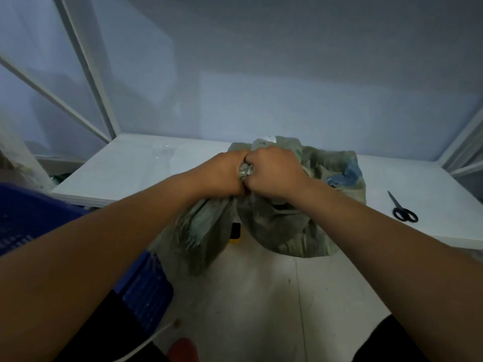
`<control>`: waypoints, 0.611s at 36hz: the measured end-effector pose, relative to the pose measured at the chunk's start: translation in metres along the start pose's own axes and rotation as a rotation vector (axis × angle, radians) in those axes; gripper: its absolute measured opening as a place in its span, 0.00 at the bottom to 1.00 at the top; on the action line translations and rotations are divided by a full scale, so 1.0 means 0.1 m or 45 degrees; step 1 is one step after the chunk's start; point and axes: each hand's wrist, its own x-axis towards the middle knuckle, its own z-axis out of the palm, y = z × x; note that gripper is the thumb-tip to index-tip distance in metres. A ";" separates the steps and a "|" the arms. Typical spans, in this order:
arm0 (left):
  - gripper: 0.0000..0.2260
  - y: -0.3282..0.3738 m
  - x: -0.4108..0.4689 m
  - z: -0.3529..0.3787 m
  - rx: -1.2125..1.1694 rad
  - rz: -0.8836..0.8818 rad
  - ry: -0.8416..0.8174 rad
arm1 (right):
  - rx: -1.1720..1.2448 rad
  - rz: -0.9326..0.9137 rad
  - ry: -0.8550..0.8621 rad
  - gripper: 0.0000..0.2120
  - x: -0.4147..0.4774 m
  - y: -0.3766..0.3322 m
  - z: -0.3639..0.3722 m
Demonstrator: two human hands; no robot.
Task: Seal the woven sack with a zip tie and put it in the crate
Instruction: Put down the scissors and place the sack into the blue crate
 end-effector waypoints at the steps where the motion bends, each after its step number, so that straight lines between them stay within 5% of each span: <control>1: 0.17 0.01 0.02 0.00 -0.036 0.004 -0.003 | 0.014 0.001 0.003 0.04 0.00 0.02 -0.01; 9: 0.10 -0.36 -0.03 -0.09 -0.295 -0.159 -0.063 | 0.193 0.221 0.089 0.04 0.04 0.32 -0.15; 16: 0.06 -1.01 -0.08 -0.18 -0.086 -0.386 0.034 | 0.418 0.492 0.219 0.07 0.05 0.64 -0.14; 22: 0.16 -1.64 -0.20 -0.25 0.067 -0.615 0.177 | 0.412 0.636 0.198 0.07 0.07 0.77 -0.14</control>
